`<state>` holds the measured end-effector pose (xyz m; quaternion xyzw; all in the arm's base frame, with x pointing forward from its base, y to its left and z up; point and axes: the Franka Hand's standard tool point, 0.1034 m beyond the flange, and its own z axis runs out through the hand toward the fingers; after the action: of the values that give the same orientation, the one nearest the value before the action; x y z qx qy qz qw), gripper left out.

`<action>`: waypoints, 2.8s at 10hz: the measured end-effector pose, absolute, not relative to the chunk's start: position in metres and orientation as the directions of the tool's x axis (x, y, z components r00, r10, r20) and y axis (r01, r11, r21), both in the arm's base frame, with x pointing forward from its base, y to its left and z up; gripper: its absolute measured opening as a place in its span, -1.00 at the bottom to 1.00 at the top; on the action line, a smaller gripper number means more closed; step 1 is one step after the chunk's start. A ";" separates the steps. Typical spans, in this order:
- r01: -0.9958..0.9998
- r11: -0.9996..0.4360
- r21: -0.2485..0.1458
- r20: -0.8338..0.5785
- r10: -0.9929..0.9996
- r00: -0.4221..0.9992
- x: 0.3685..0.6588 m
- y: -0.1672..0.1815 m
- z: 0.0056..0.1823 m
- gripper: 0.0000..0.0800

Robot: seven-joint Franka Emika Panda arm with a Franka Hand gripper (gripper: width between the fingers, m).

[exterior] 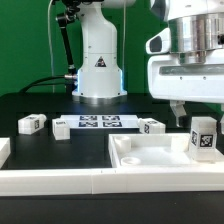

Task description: Assemble square table

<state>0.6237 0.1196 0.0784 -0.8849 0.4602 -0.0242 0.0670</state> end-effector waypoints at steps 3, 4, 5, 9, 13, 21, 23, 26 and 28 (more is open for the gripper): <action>-0.606 -0.785 -0.126 0.016 -0.613 0.790 0.625 0.121 0.078 0.62; -0.548 -0.828 -0.121 0.025 -0.554 0.832 0.626 0.122 0.079 0.62; -0.464 -0.878 -0.116 0.041 -0.471 0.881 0.626 0.122 0.079 0.62; -0.270 -0.958 -0.098 0.066 -0.277 0.959 0.626 0.122 0.079 0.62; -0.124 -0.989 -0.077 0.086 -0.131 0.988 0.627 0.118 0.079 0.62; -0.510 -0.852 -0.117 0.058 -0.519 0.853 0.626 0.116 0.078 -0.27; -0.700 -0.703 -0.124 0.032 -0.708 0.706 0.626 0.116 0.078 -0.27; -0.913 -0.386 -0.130 -0.030 -0.919 0.392 0.624 0.117 0.077 -0.27; -0.982 -0.147 -0.119 -0.070 -0.985 0.156 0.624 0.119 0.076 -0.27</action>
Offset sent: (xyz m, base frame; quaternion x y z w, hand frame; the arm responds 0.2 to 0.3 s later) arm 0.0079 0.0059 0.0044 -0.0287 -0.0141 -0.1953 0.9802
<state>0.6238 0.1191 0.0764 -0.7573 0.6494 -0.0124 0.0682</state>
